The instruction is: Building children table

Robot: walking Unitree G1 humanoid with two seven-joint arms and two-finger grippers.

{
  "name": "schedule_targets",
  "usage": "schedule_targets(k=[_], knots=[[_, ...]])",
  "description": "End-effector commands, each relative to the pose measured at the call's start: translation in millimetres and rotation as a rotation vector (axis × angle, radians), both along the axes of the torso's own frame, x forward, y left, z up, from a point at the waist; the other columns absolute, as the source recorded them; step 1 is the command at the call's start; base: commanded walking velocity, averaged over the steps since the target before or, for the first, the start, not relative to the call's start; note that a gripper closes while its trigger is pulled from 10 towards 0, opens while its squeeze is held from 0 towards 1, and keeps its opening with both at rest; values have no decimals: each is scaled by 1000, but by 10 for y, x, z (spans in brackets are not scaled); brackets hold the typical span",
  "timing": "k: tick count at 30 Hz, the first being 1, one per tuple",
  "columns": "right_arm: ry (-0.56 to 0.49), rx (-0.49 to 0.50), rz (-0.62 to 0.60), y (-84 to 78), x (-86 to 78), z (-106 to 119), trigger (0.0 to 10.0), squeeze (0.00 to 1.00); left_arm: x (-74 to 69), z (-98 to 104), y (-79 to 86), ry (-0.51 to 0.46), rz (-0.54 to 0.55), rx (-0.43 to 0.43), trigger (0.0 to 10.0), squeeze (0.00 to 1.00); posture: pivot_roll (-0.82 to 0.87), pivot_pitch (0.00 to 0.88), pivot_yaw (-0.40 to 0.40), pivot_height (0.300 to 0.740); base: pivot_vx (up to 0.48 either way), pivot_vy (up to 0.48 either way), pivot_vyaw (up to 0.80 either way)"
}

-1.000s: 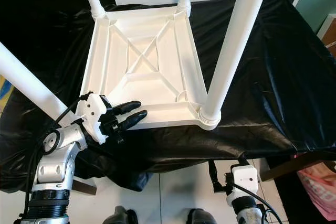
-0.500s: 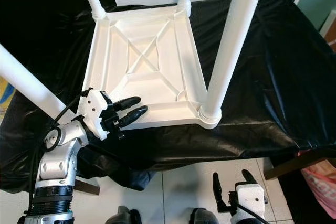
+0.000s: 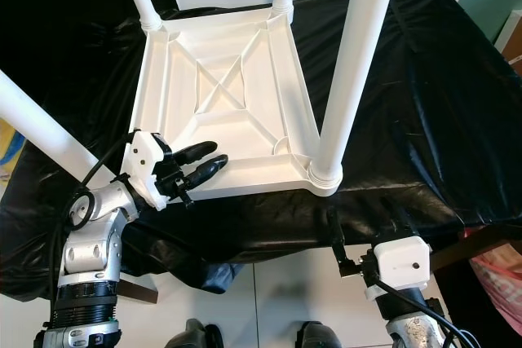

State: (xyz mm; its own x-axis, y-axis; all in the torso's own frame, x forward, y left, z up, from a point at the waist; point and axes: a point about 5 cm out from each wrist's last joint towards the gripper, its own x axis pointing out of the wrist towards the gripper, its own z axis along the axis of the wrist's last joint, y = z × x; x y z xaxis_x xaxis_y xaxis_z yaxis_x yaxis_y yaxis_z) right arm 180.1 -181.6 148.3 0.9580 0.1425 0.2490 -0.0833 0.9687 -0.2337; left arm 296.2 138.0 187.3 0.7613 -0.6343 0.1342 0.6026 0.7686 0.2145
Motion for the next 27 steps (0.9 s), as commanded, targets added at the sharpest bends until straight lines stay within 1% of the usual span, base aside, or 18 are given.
schedule_targets(k=[1, 5, 10, 12, 13, 14, 15, 16, 17, 19, 20, 21, 22, 23, 24, 25, 26, 27], knots=[[26, 16, 13, 19, 46, -44, 10000, 0, 41, 18, 141, 1, 204, -54, 10000, 0, -76, 149, 46, 740, 0, 0, 0], [9, 44, 17, 73, 271, 36, 10000, 0, 27, 90, 210, -26, 273, -136, 10000, 0, -55, 135, 13, 740, 0, 0, 0], [12, 66, 32, 110, 356, 58, 10000, 0, 14, 126, 207, -45, 295, -167, 10000, 0, -41, 126, -1, 740, 0, 0, 0], [15, 90, 51, 148, 450, 66, 10000, 0, -27, 152, 134, -61, 299, -204, 10000, 0, -27, 118, -15, 740, 0, 0, 0], [15, 90, 51, 148, 450, 66, 10000, 0, -27, 152, 134, -61, 299, -204, 10000, 0, -27, 118, -15, 740, 0, 0, 0], [17, 96, 61, 162, 507, 72, 10000, 525, -52, 147, 77, -53, 292, -230, 10000, 20, -19, 116, -23, 740, 0, 0, 0], [17, 96, 61, 162, 507, 72, 10000, 525, -52, 147, 77, -53, 292, -230, 10000, 20, -19, 116, -23, 740, 0, 0, 0], [15, 105, 69, 169, 561, 82, 10000, 1000, -77, 136, 18, -49, 274, -243, 10000, 1000, -15, 115, -26, 740, 0, 0, 0], [15, 105, 69, 169, 561, 82, 10000, 1000, -77, 136, 18, -49, 274, -243, 10000, 1000, -15, 115, -26, 740, 0, 0, 0], [7, 109, 64, 161, 627, 104, 10000, 1000, -96, 123, -39, -45, 256, -241, 10000, 1000, -10, 112, -30, 740, 0, 0, 0], [-2, 112, 55, 154, 688, 131, 10000, 1000, -111, 118, -83, -52, 244, -218, 10000, 1000, -6, 107, -29, 740, 0, 0, 0], [-10, 117, 47, 148, 742, 158, 10000, 549, -123, 118, -116, -59, 230, -197, 10000, 1000, -2, 104, -28, 740, 0, 0, 0], [-10, 117, 47, 148, 742, 158, 10000, 549, -123, 118, -116, -59, 230, -197, 10000, 1000, -2, 104, -28, 740, 0, 0, 0], [-16, 116, 39, 148, 792, 185, 10000, 0, -132, 122, -136, -62, 216, -185, 10000, 412, 0, 100, -26, 740, 0, 0, 0], [-19, 115, 36, 149, 819, 200, 10000, 0, -138, 124, -145, -62, 208, -180, 10000, 196, 0, 100, -26, 740, 0, 0, 0], [-19, 115, 36, 149, 819, 200, 10000, 0, -138, 124, -145, -62, 208, -180, 10000, 196, 0, 100, -26, 740, 0, 0, 0], [-22, 112, 26, 149, 854, 217, 10000, 0, -145, 127, -150, -59, 197, -182, 10000, 0, 2, 97, -25, 740, 0, 0, 0], [-22, 112, 26, 149, 854, 217, 10000, 0, -145, 127, -150, -59, 197, -182, 10000, 0, 2, 97, -25, 740, 0, 0, 0]])
